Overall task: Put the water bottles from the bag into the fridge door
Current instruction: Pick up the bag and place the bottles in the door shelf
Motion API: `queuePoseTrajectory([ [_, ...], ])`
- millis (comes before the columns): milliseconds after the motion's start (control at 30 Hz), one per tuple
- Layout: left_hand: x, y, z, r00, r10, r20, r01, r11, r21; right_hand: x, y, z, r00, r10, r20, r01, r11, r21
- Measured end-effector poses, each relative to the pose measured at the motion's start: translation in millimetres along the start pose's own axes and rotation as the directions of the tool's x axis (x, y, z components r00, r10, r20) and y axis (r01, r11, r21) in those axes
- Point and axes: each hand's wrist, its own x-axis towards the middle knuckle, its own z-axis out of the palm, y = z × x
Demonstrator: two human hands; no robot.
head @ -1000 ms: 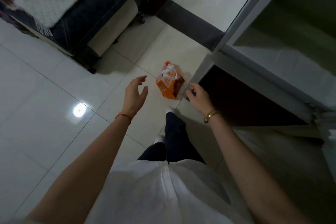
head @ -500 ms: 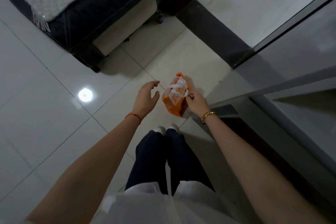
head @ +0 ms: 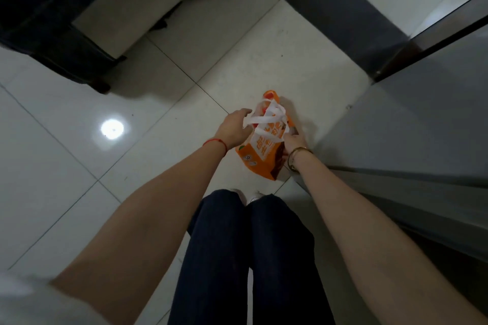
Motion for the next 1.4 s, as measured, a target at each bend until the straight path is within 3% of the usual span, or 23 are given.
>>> queuePoseTrajectory([
  [100, 48, -20, 31, 0.999, 0.004, 0.048, -0.005, 0.999, 0.033, 85, 29, 27, 0.999, 0.043, -0.013, -0.042, 0.997, 0.072],
  [233, 99, -37, 63, 0.995, 0.036, 0.092, -0.046, 0.992, 0.117, 78, 7, 46, 0.996, -0.002, -0.092, 0.01, 0.996, 0.09],
  [333, 127, -45, 82, 0.99, 0.036, 0.14, -0.064, 0.978, 0.201, 113, 15, 56, 0.989, 0.069, -0.127, -0.051, 0.989, 0.139],
  [467, 145, -49, 97, 0.988, -0.014, 0.153, -0.029, 0.962, 0.272, 140, 23, 58, 0.969, 0.23, 0.094, -0.248, 0.871, 0.423],
  [567, 141, -47, 98, 0.997, 0.024, 0.074, -0.038, 0.981, 0.19, 143, 21, 54, 0.94, 0.302, 0.16, -0.338, 0.754, 0.563],
  [700, 123, -31, 79, 0.993, 0.007, -0.121, 0.002, 0.997, 0.077, 127, 9, 44, 0.969, 0.239, 0.062, -0.194, 0.586, 0.787],
  [833, 95, -16, 57, 0.991, -0.112, 0.074, 0.113, 0.994, -0.002, 75, -18, 22, 0.992, 0.106, -0.066, 0.008, 0.476, 0.879],
  [933, 74, -6, 47, 0.955, -0.246, 0.164, 0.273, 0.946, -0.172, 39, -35, 7, 0.991, 0.023, -0.13, 0.09, 0.603, 0.793],
  [1033, 48, 6, 43, 0.887, -0.381, 0.26, 0.453, 0.824, -0.339, 13, -29, -7, 0.977, 0.1, -0.186, 0.041, 0.775, 0.631],
  [1133, 20, 2, 47, 0.837, -0.469, 0.283, 0.548, 0.735, -0.4, -17, -7, -21, 0.966, 0.169, -0.194, -0.035, 0.833, 0.553],
  [1233, -6, 9, 44, 0.853, -0.464, 0.238, 0.522, 0.755, -0.397, -41, 14, -35, 0.952, 0.19, -0.24, -0.046, 0.864, 0.502],
  [1400, -59, 50, 14, 0.905, -0.383, 0.186, 0.424, 0.767, -0.481, -87, 10, -53, 0.964, 0.187, -0.19, -0.09, 0.9, 0.426],
])
